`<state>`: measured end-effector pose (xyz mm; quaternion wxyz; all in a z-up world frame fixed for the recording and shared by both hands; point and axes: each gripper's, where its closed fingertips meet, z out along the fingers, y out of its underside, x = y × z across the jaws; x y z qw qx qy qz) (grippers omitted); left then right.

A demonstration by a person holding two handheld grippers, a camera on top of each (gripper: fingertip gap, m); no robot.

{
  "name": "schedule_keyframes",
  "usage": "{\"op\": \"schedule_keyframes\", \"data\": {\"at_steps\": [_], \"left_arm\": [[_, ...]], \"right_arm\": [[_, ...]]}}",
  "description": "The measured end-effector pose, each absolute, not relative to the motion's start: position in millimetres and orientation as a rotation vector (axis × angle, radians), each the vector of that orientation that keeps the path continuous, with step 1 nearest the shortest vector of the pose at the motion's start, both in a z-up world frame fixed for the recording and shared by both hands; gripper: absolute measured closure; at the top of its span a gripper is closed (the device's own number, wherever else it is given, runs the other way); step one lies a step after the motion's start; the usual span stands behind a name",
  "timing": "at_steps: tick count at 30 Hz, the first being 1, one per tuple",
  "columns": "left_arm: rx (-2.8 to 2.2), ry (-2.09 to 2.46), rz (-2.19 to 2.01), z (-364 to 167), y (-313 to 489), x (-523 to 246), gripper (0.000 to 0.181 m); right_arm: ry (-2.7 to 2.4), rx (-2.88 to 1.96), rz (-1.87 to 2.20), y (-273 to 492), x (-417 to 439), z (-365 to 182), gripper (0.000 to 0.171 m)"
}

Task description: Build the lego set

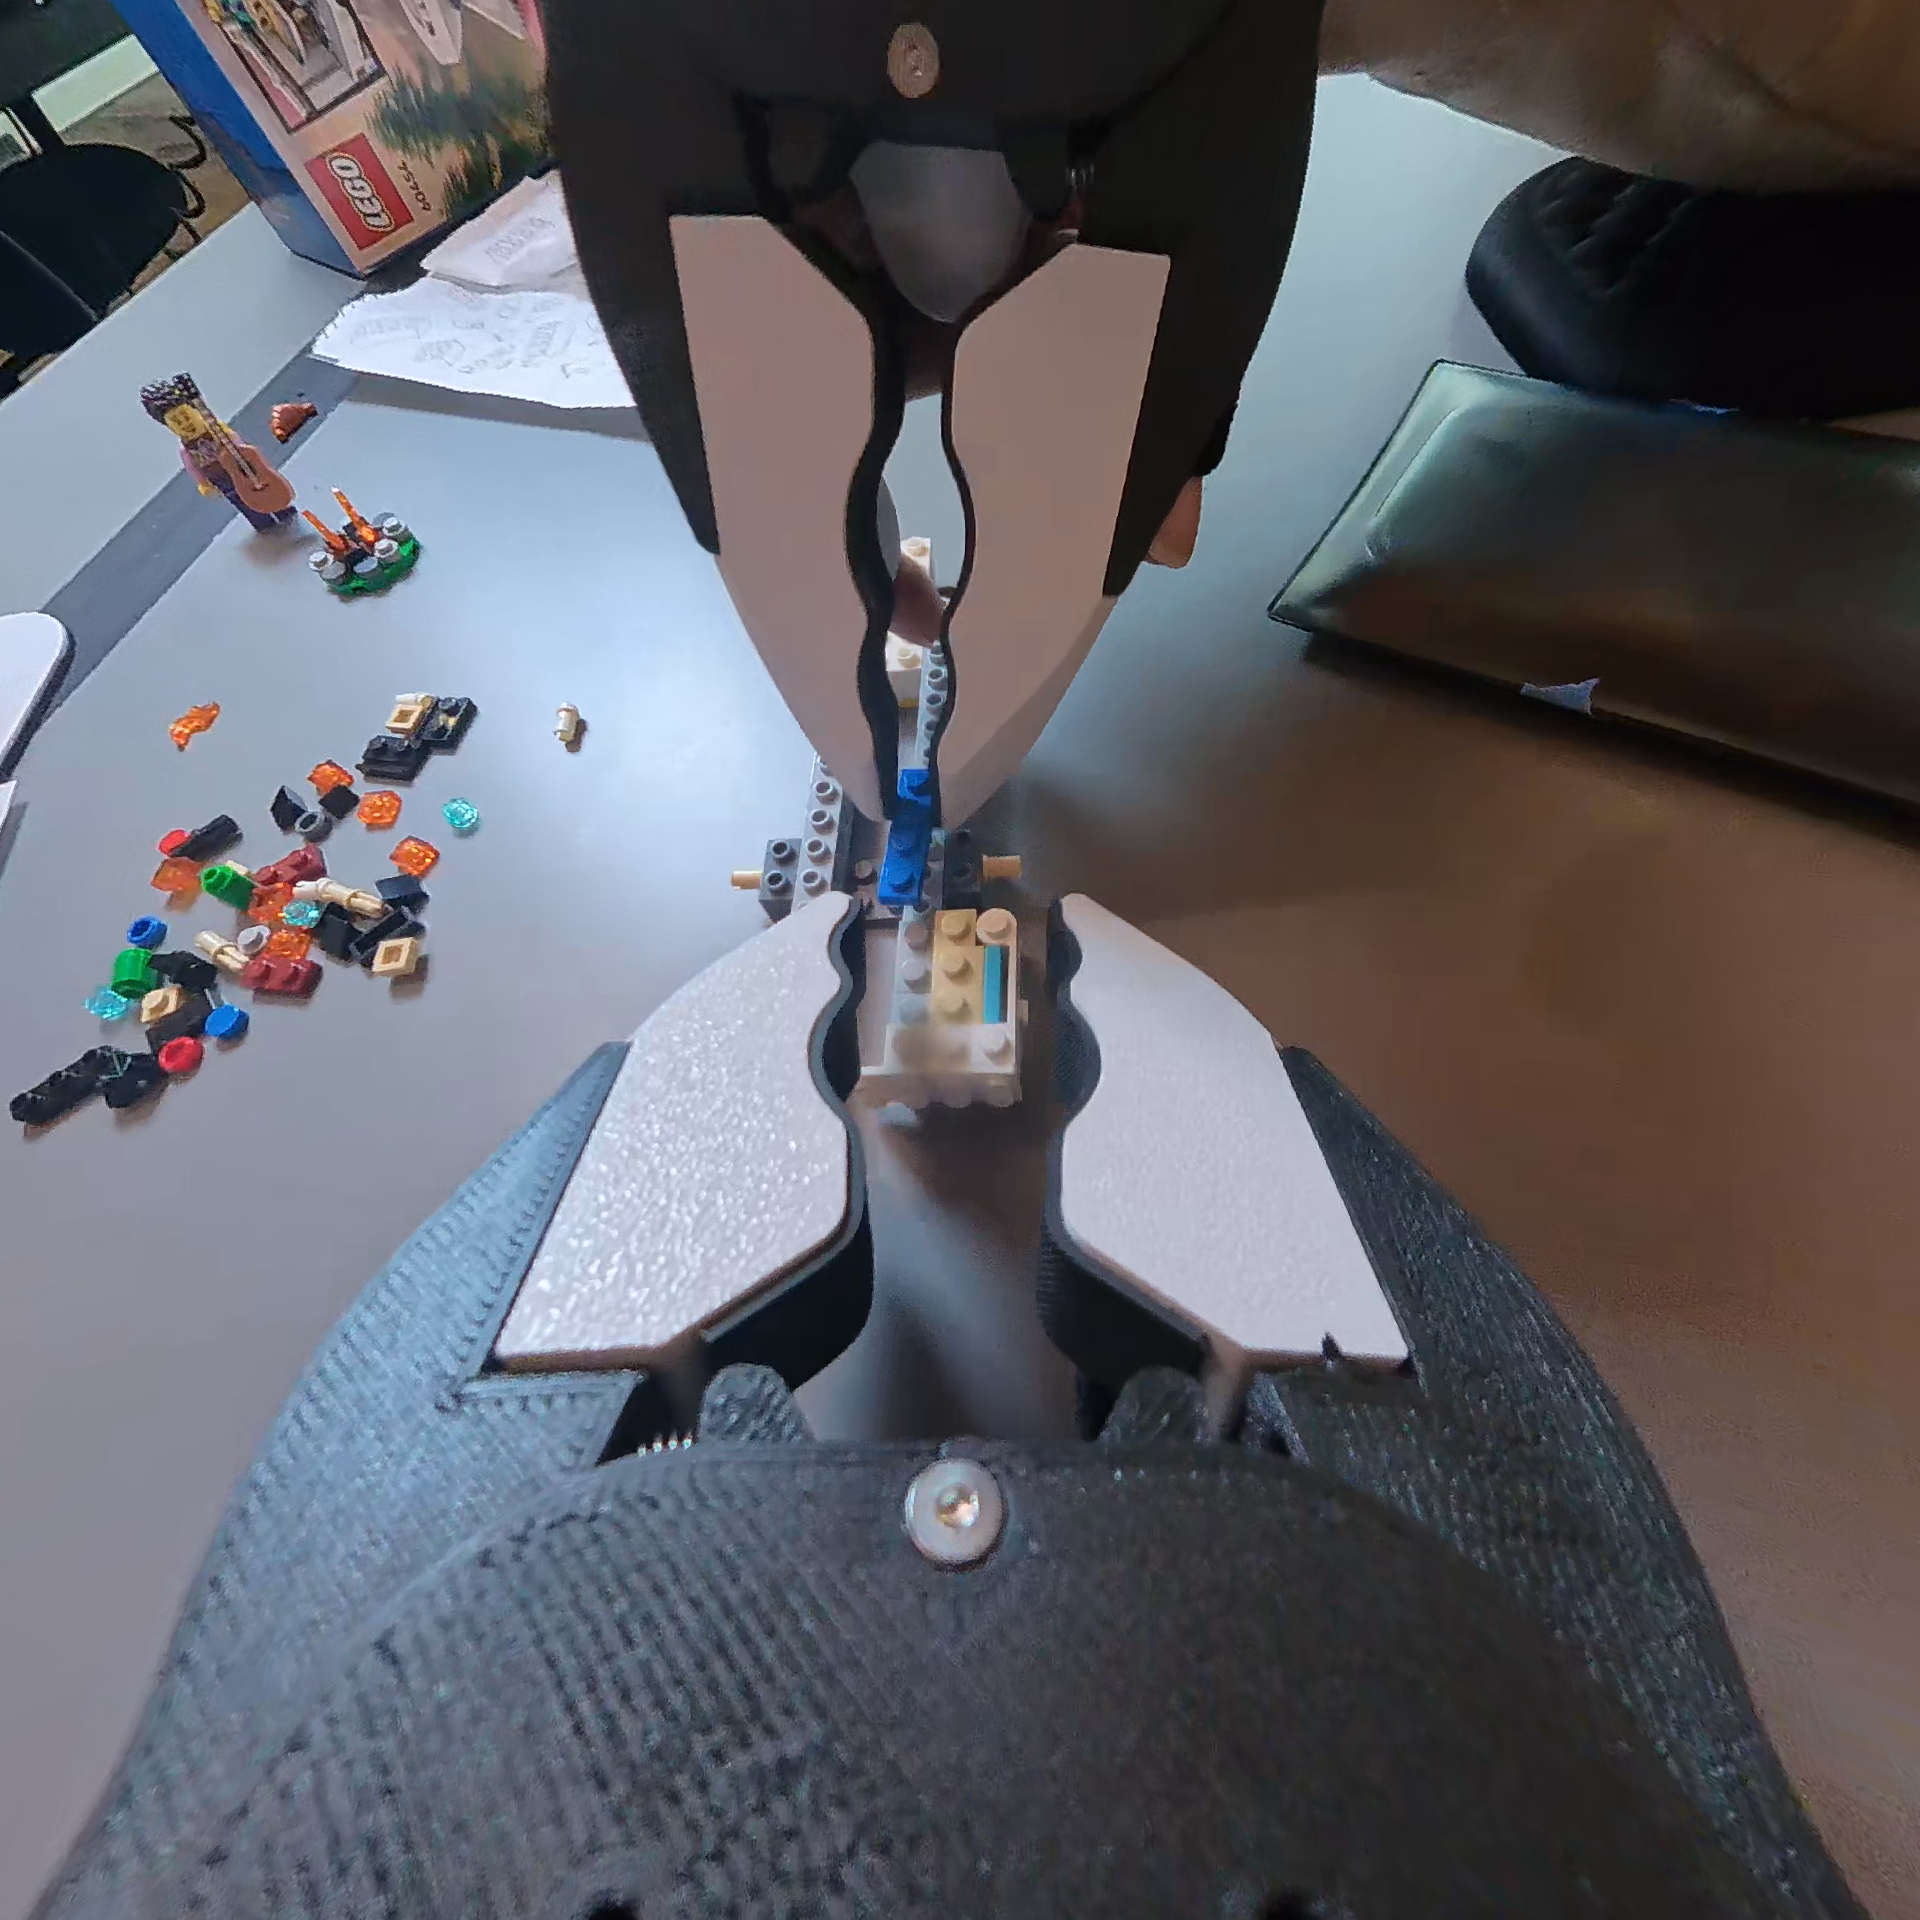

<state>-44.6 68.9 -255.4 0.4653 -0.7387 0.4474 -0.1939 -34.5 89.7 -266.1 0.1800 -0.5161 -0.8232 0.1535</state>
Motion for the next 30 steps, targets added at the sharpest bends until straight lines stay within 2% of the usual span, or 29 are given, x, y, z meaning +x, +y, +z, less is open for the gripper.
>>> {"op": "schedule_keyframes", "data": {"at_steps": [30], "left_arm": [[-1.821, 1.154, -0.417, -263.1, 72.2, -41.9, 0.147]], "right_arm": [[-2.387, -1.467, 0.443, 89.8, -34.4, -268.8, 0.163]]}}
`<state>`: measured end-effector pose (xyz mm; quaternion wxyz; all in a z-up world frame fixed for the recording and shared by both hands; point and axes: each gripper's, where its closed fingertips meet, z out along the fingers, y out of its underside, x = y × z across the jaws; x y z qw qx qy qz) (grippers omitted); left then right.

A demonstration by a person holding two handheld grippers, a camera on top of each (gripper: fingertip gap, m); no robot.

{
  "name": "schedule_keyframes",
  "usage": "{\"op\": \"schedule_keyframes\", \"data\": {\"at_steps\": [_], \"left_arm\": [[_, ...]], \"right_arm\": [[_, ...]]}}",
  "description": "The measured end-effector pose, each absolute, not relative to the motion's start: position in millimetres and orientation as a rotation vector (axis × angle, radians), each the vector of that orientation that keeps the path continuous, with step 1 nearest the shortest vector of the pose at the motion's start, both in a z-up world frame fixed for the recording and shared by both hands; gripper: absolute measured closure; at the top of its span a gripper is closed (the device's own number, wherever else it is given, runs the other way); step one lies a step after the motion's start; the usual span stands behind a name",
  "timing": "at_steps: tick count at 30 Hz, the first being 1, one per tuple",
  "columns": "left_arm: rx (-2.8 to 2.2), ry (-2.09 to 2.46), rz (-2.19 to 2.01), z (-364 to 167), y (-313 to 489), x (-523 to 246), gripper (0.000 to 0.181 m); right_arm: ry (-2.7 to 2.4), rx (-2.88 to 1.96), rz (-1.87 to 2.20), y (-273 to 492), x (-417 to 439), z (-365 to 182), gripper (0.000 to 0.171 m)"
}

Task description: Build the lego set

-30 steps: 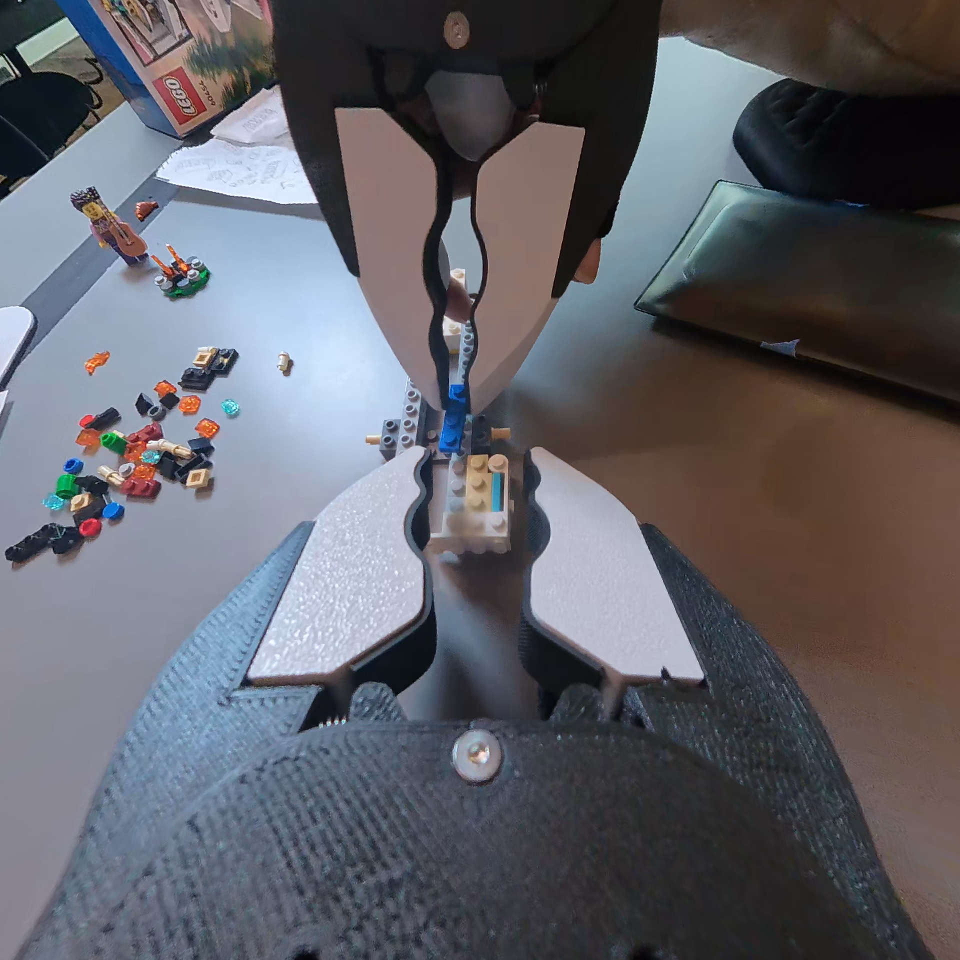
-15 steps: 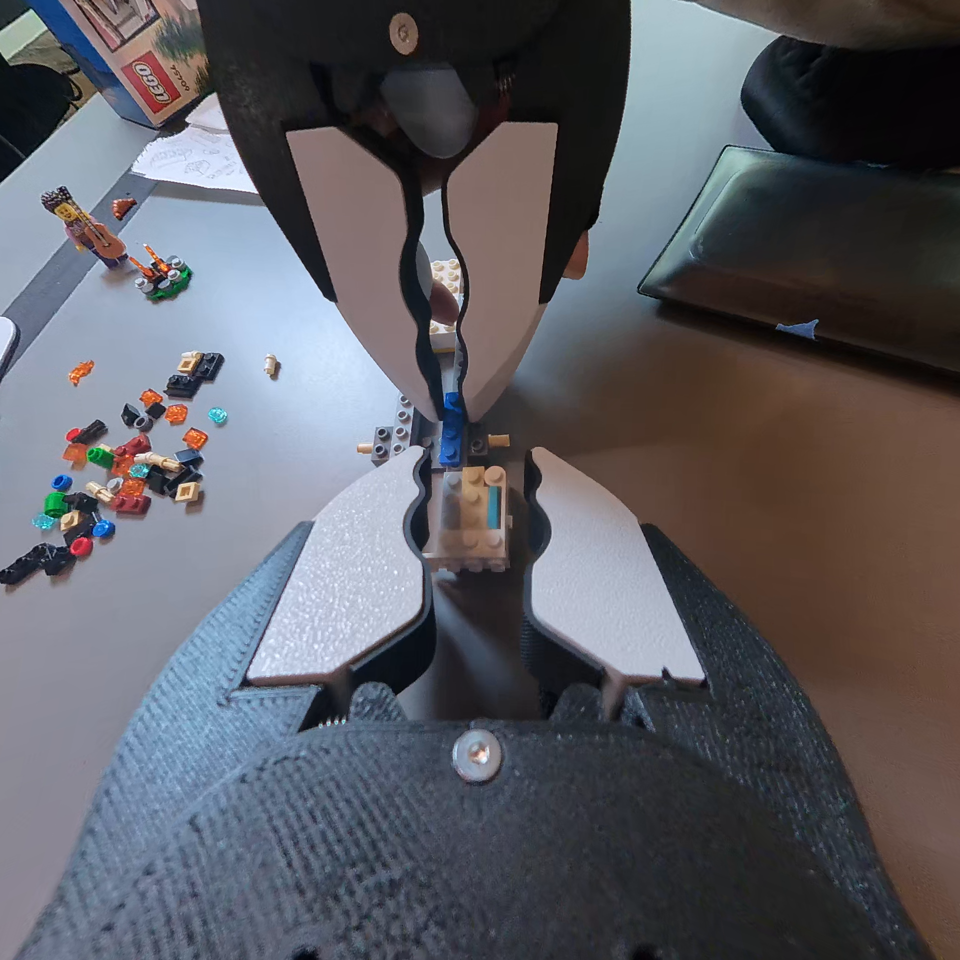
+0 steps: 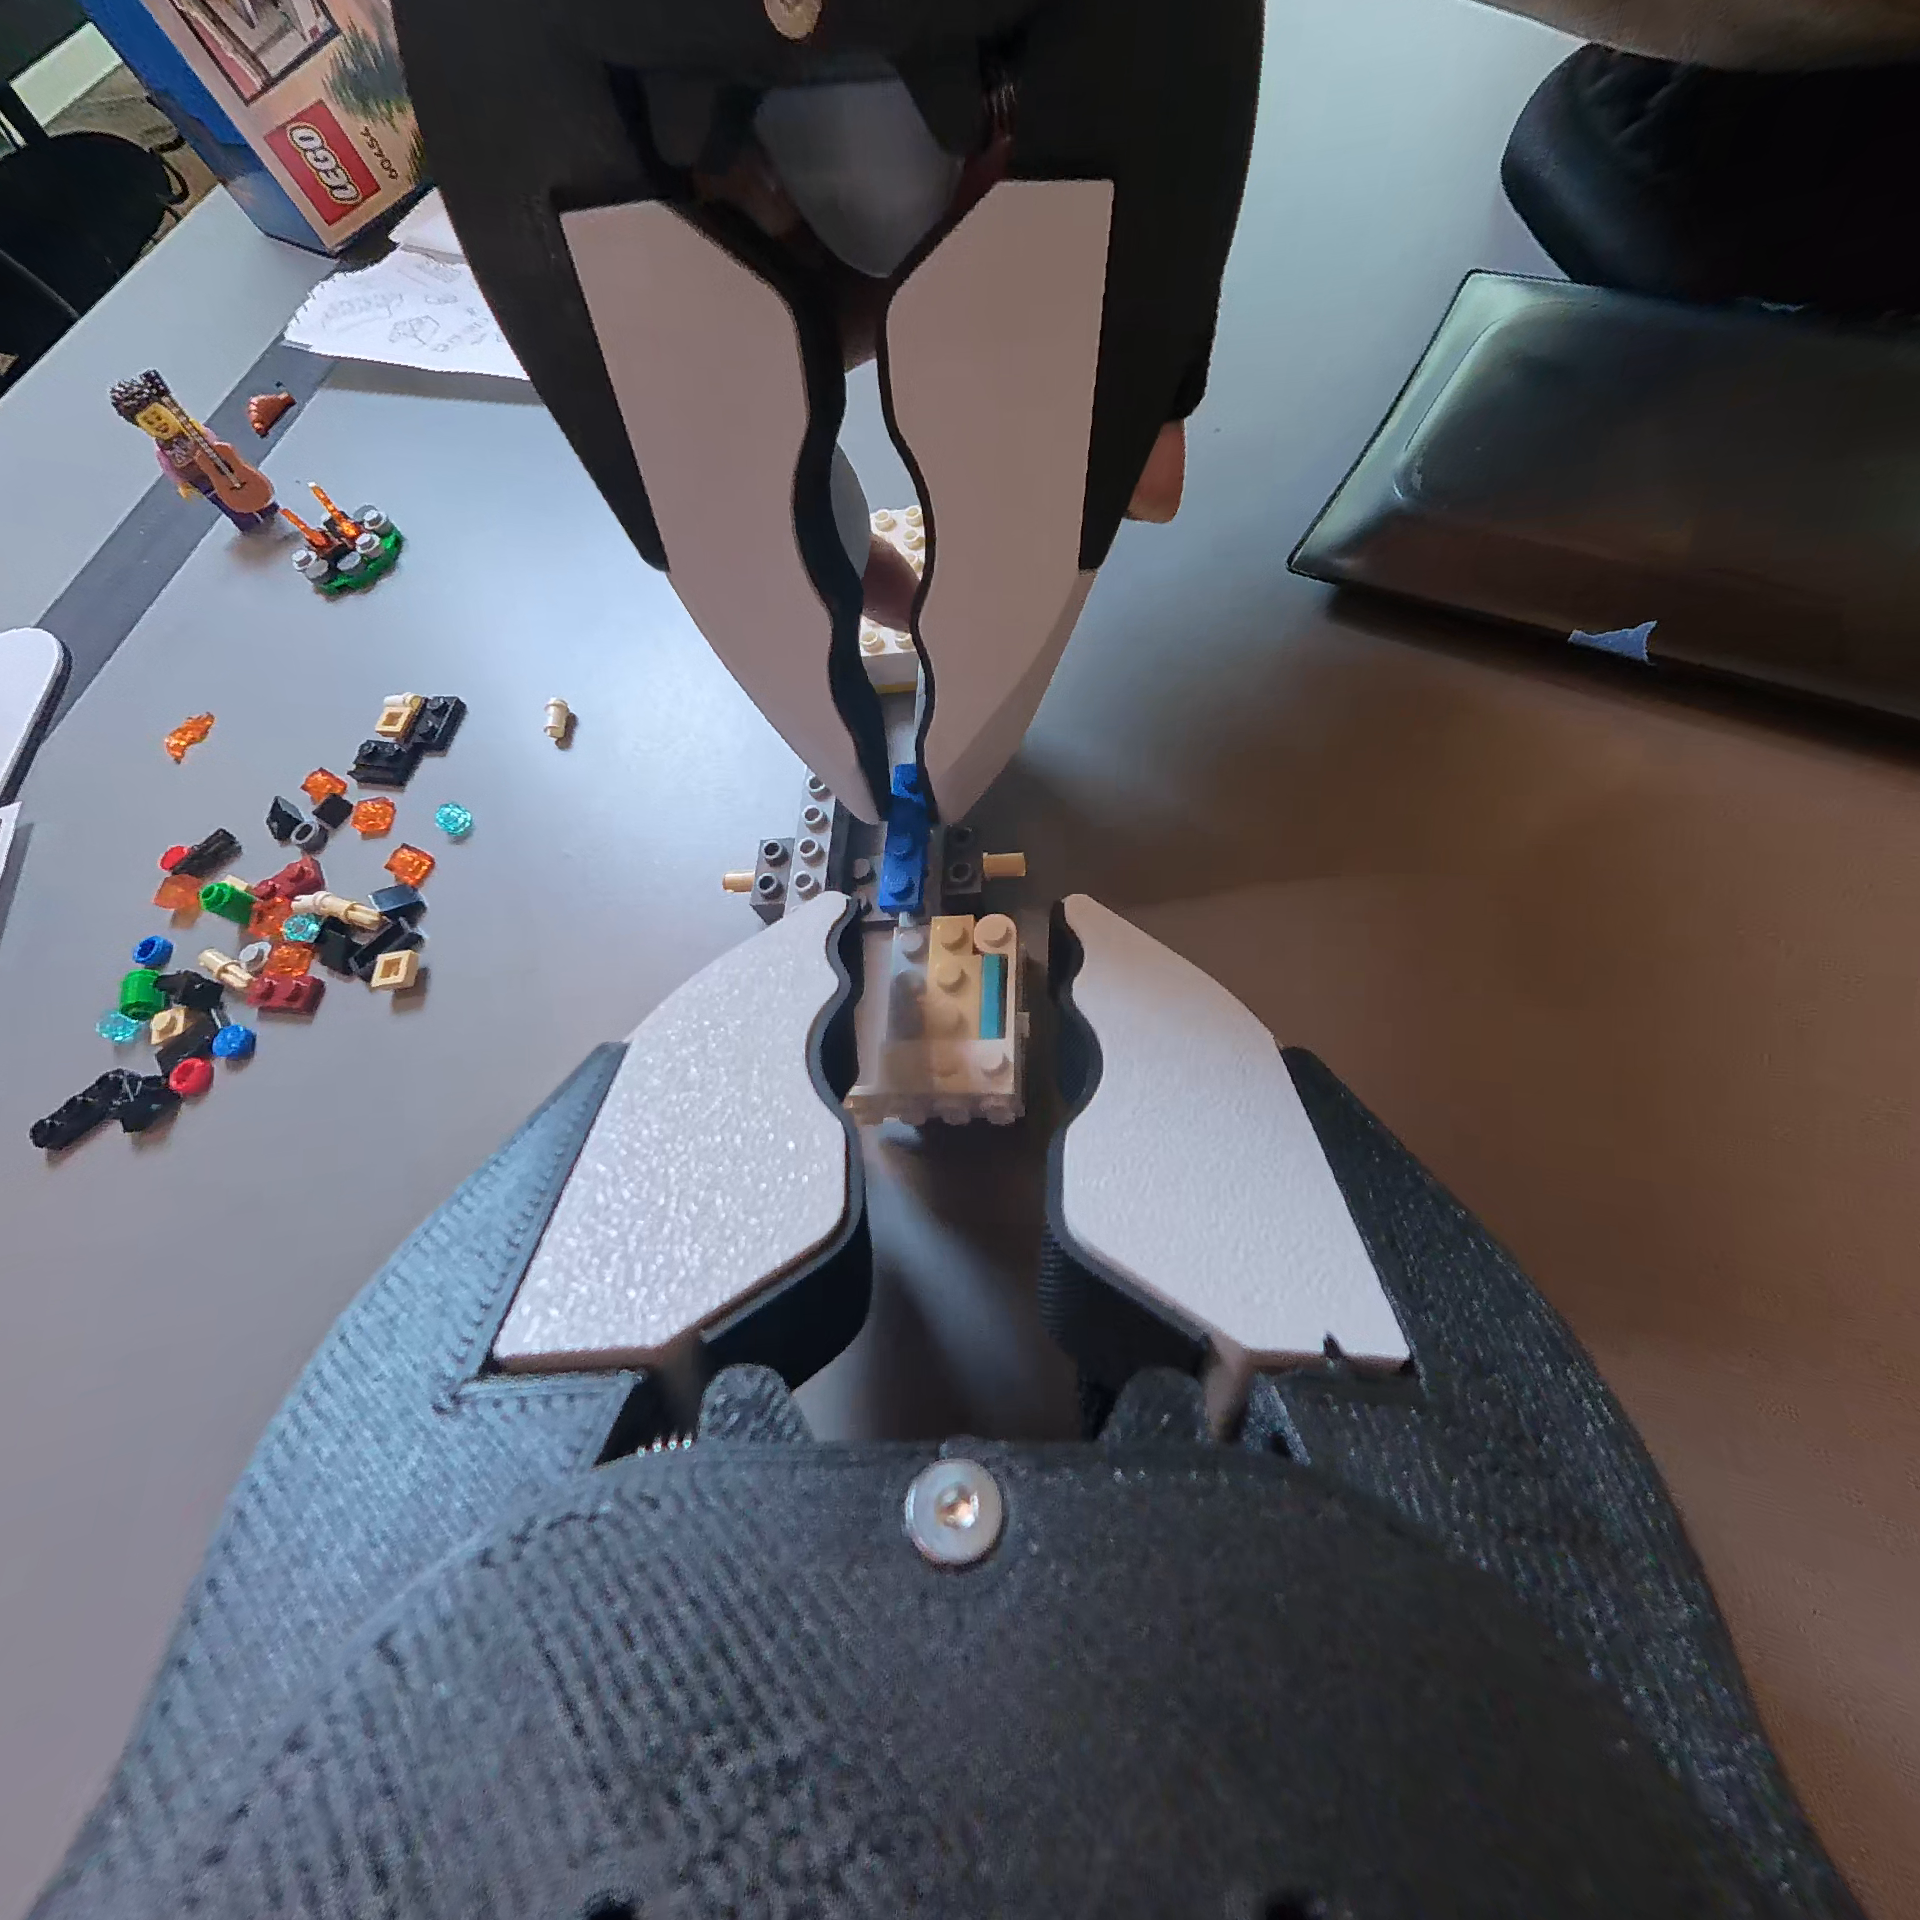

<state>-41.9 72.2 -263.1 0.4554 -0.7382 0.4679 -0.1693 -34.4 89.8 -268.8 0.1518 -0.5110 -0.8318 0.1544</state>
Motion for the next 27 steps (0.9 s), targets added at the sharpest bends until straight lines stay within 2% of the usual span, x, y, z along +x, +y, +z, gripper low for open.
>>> {"op": "schedule_keyframes", "data": {"at_steps": [27], "left_arm": [[-1.81, 1.195, -0.348, -266.3, 73.1, -42.1, 0.148]], "right_arm": [[-2.386, -1.461, 0.453, 89.4, -35.4, -270.3, 0.161]]}}
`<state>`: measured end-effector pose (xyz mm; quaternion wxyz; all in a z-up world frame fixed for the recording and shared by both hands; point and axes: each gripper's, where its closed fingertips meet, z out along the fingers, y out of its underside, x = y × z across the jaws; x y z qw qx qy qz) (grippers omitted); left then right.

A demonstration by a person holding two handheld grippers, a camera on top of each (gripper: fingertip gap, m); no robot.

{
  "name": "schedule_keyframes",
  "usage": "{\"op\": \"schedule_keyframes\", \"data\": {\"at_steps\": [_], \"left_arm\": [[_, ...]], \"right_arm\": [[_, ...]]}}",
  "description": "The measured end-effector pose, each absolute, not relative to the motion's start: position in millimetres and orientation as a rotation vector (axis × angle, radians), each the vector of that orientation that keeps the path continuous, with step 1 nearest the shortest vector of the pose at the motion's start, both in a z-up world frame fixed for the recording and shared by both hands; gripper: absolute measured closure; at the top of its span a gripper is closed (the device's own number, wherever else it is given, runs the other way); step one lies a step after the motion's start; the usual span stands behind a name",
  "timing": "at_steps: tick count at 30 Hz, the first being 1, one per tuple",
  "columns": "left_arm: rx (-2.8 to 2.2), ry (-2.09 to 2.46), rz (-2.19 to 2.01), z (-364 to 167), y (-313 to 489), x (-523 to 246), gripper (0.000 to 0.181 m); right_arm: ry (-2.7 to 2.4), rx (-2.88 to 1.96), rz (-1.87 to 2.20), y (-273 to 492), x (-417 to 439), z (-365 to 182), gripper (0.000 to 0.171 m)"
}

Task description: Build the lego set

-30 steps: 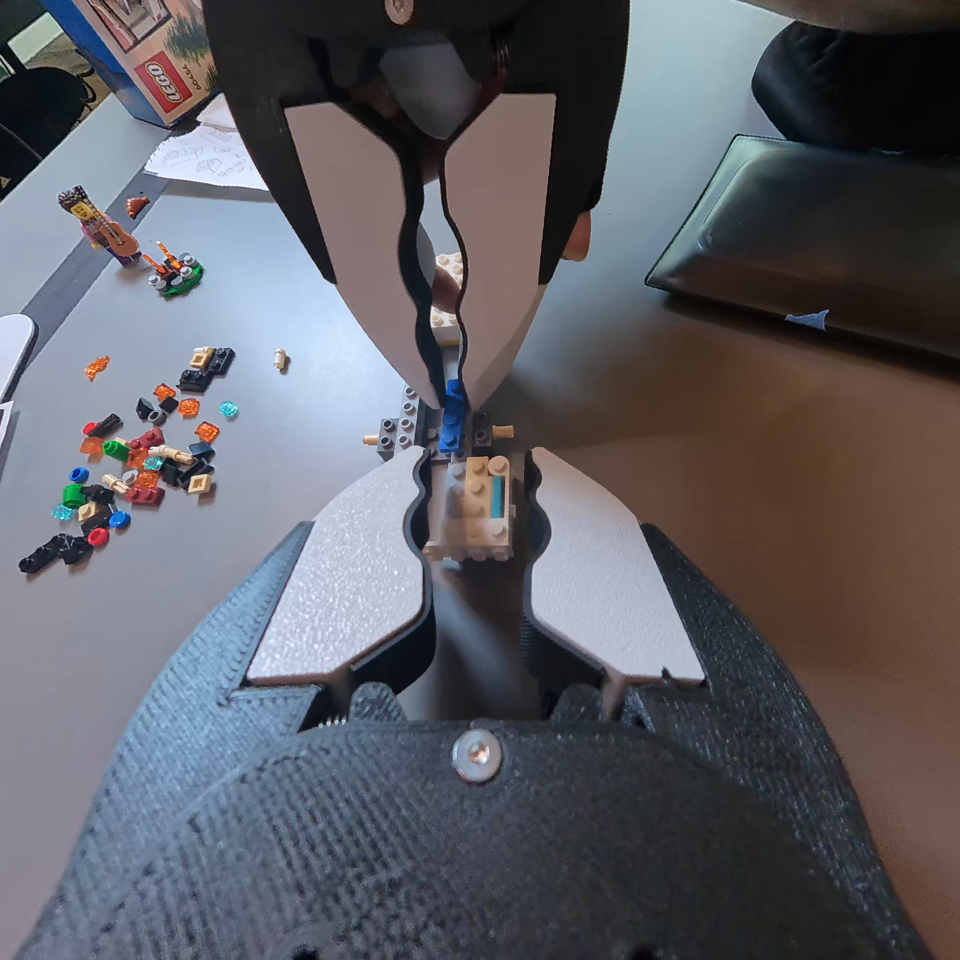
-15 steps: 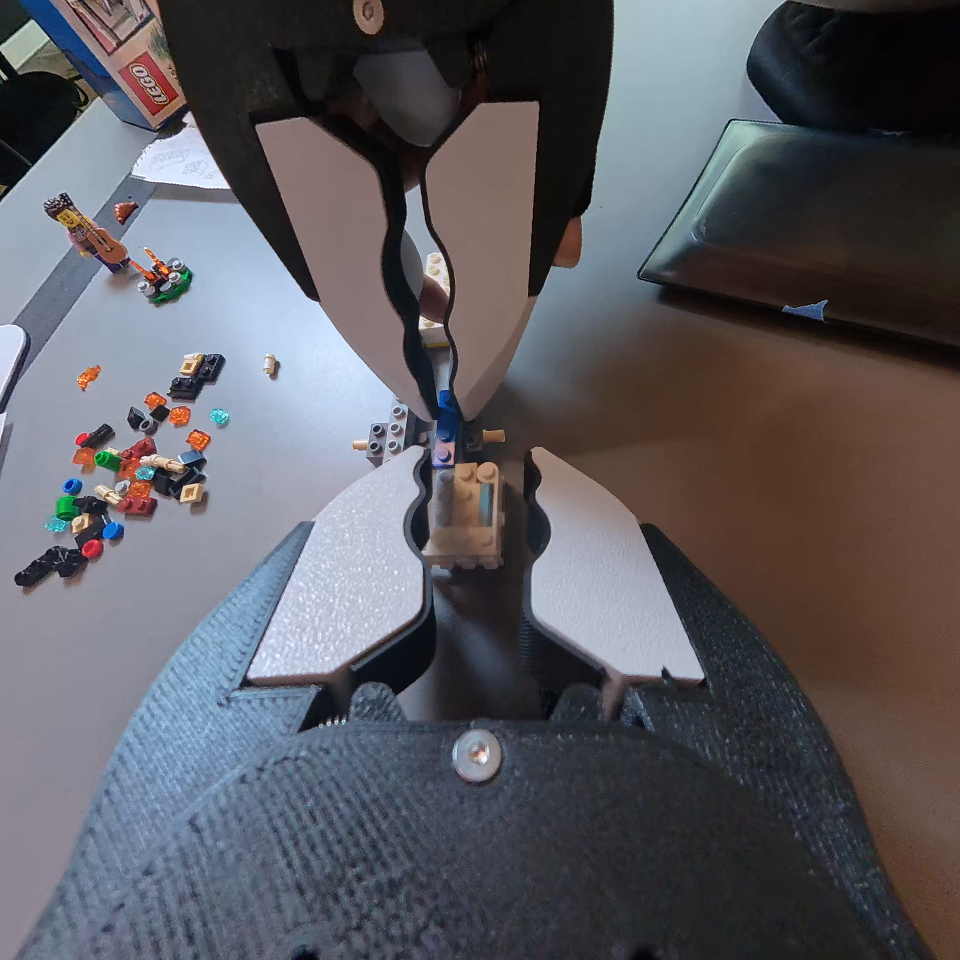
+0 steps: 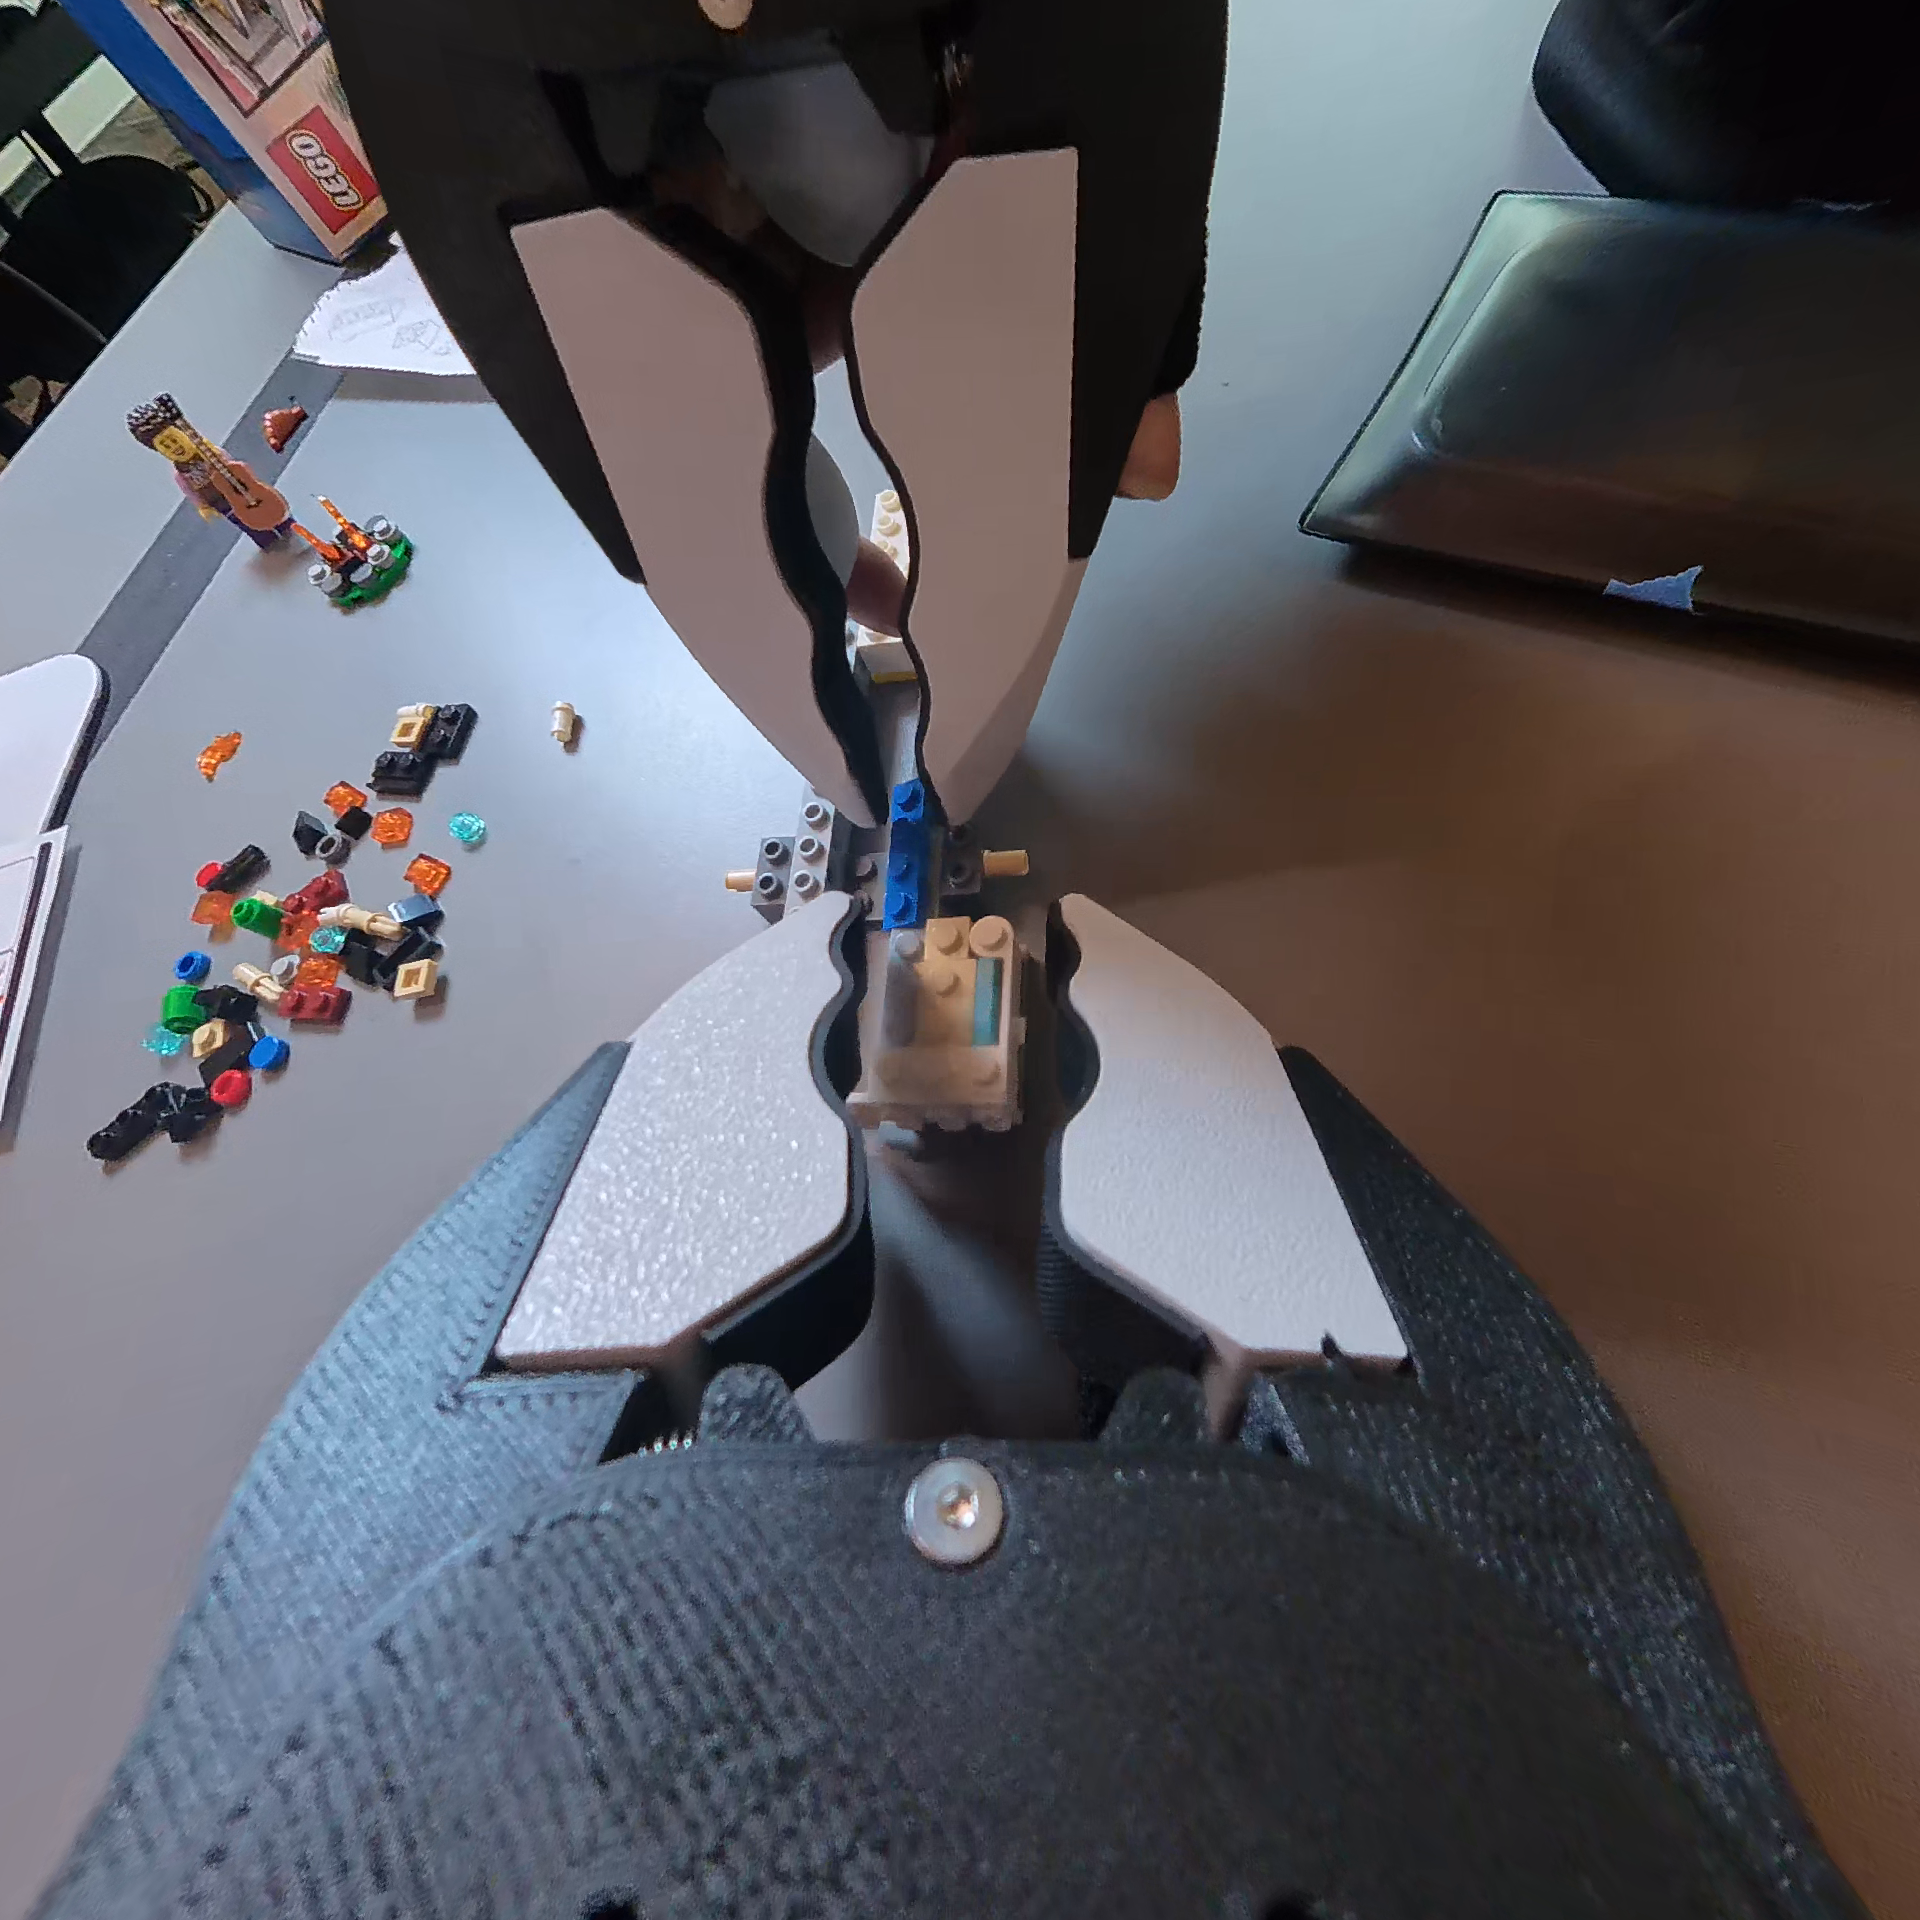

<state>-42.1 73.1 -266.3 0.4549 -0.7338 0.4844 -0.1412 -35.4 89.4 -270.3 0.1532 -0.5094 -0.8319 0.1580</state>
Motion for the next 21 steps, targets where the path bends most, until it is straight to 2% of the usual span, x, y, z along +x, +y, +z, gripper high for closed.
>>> {"op": "schedule_keyframes", "data": {"at_steps": [16, 21], "left_arm": [[-1.804, 1.191, -0.279, -267.4, 73.7, -52.5, 0.149], [-1.806, 1.19, -0.26, -267.6, 75.0, -56.4, 0.148]], "right_arm": [[-2.244, -1.481, 0.49, 107.9, 3.4, -262.7, 0.148], [-2.112, -1.514, 0.454, 124.0, 19.9, -254.5, 0.119]]}}
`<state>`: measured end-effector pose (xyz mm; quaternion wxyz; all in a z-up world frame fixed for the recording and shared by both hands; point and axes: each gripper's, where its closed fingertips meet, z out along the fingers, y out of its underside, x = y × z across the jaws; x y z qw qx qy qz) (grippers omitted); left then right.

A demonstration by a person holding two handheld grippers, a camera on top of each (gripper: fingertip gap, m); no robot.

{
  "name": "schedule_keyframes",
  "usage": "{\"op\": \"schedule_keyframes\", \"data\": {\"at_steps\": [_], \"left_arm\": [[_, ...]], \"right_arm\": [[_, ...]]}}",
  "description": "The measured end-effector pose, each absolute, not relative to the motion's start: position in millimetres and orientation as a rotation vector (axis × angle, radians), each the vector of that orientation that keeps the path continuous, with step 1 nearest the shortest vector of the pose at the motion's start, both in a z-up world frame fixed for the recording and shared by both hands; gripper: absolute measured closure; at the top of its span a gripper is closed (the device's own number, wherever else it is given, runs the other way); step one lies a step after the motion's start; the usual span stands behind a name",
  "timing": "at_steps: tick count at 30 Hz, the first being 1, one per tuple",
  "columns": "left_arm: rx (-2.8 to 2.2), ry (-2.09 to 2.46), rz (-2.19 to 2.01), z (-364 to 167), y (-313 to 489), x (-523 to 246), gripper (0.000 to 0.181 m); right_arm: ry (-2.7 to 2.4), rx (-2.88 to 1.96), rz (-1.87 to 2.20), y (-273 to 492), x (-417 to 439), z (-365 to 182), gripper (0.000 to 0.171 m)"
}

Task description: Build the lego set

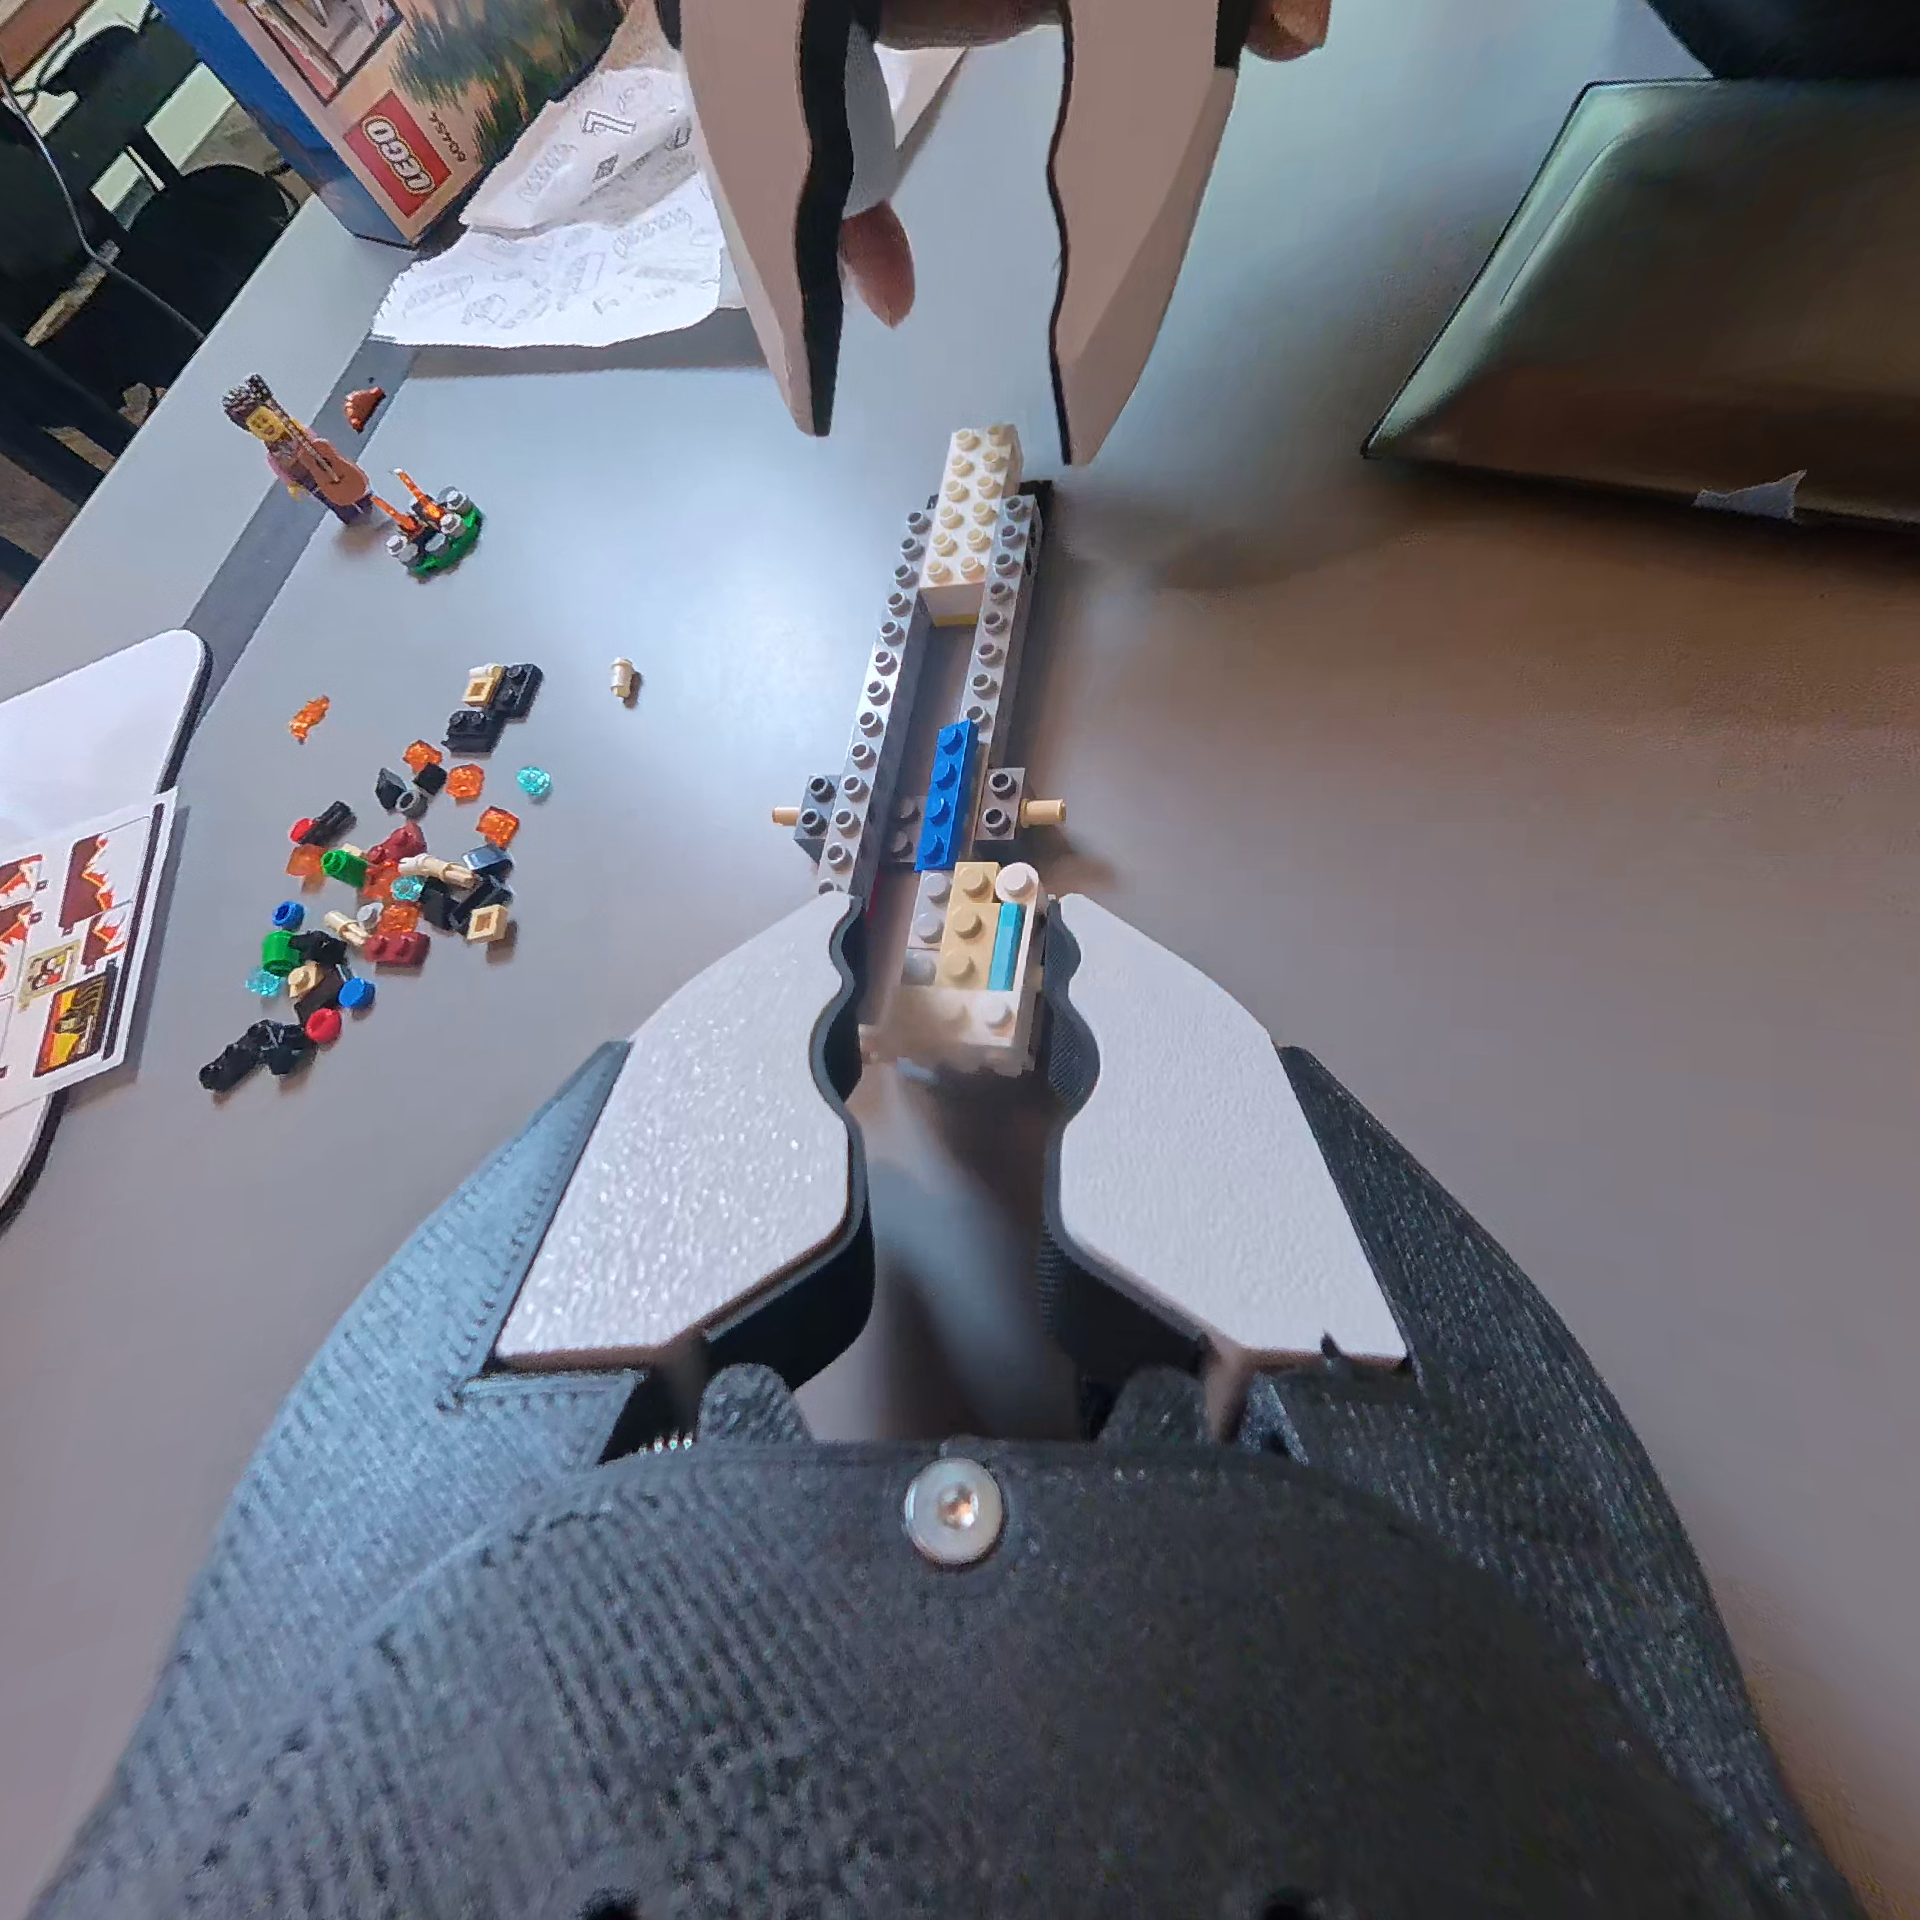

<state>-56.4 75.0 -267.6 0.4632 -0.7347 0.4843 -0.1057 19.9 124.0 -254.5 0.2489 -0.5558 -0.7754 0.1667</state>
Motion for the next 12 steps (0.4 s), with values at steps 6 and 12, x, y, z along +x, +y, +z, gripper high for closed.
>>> {"op": "schedule_keyframes", "data": {"at_steps": [6, 12], "left_arm": [[-1.806, 1.179, -0.254, -266.1, 75.4, -59.3, 0.148], [-1.803, 1.174, -0.248, -265.5, 75.6, -60.0, 0.148]], "right_arm": [[-2.096, -1.607, 0.472, 125.8, 33.4, -279.7, 0.111], [-2.096, -1.612, 0.558, 125.5, 22.5, -282.4, 0.116]]}}
